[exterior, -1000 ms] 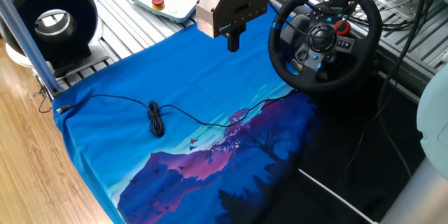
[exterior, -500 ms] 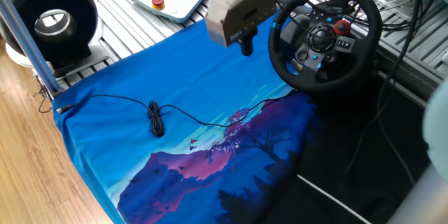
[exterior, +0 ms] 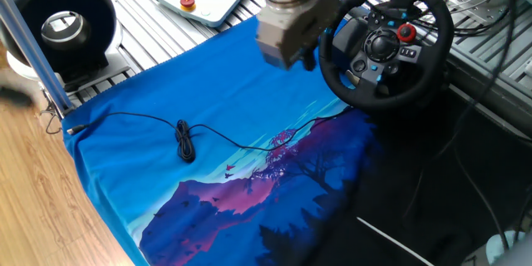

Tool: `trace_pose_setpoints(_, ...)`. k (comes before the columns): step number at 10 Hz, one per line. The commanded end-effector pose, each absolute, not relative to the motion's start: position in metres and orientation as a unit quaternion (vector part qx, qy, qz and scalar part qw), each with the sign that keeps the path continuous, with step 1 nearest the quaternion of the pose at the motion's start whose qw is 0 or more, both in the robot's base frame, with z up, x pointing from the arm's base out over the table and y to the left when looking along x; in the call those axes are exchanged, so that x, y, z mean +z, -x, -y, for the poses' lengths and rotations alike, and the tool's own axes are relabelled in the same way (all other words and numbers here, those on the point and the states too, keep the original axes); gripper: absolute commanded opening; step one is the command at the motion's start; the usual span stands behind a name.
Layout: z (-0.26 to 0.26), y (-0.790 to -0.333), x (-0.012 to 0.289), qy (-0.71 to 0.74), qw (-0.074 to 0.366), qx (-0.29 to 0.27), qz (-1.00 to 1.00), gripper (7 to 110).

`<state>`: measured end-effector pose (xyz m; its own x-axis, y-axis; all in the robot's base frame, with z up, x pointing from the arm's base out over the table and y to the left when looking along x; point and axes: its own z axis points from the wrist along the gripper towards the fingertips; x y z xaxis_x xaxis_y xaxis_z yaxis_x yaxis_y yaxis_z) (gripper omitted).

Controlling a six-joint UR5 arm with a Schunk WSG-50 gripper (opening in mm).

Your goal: Rotate the steering wheel 90 degrees counterclockwise

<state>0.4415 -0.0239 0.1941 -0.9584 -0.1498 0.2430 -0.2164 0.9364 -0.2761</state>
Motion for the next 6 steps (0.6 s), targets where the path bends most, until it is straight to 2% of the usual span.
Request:
trace_pose_setpoints(1,0.055,-0.424,0.181,-0.145,0.095,0.23,0.958,7)
trace_pose_setpoints(3,0.057,-0.423,0.159,-0.19,0.095,0.23,0.95,7)
trace_pose_setpoints(6,0.084,-0.421,0.171,-0.193,0.096,0.31,0.926,7)
